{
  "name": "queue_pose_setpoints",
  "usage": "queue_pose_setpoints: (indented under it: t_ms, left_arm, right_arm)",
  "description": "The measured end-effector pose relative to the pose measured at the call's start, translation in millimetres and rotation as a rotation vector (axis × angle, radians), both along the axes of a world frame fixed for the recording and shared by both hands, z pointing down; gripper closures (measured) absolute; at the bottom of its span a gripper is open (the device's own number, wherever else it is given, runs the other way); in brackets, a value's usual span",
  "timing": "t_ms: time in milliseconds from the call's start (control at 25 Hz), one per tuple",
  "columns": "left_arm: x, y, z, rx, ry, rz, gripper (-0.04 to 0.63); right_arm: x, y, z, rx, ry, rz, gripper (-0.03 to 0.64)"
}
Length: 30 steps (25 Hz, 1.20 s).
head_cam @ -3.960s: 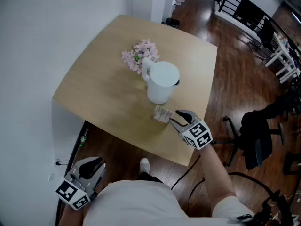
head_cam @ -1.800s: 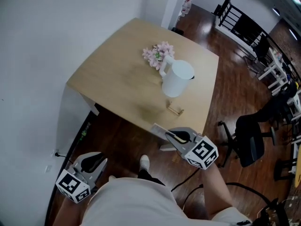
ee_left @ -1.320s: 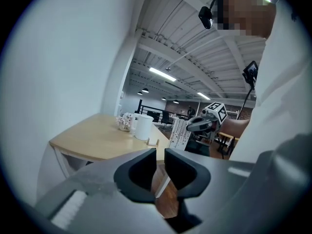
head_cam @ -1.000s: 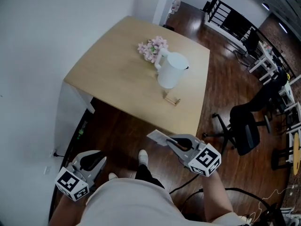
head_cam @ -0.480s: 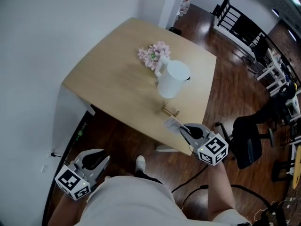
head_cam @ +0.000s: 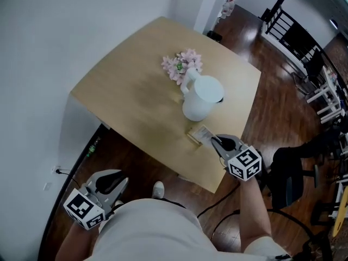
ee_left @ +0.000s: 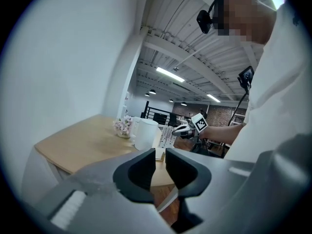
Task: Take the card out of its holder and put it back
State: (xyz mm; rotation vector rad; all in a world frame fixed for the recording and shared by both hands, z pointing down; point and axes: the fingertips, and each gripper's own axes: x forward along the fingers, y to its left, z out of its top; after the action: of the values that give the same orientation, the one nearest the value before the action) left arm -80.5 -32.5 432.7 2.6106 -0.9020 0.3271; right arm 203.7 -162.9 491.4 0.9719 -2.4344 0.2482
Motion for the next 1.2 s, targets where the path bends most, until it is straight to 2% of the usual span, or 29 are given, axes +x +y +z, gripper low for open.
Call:
queue_pose_setpoints:
  t_ms: [440,1200]
  left_arm:
    - [20.9,-23.1,3.5,-0.031,-0.035,-0.051,0.525]
    - [32.9,-39.0,3.6,-0.051,-0.056,-0.059,0.525]
  right_arm:
    - [11.7,-41.7,40.2,-0.044,0.004,-0.051,0.596]
    - [9.6,-55.2,62.7,-0.078,-0.028,-0.091,0.596]
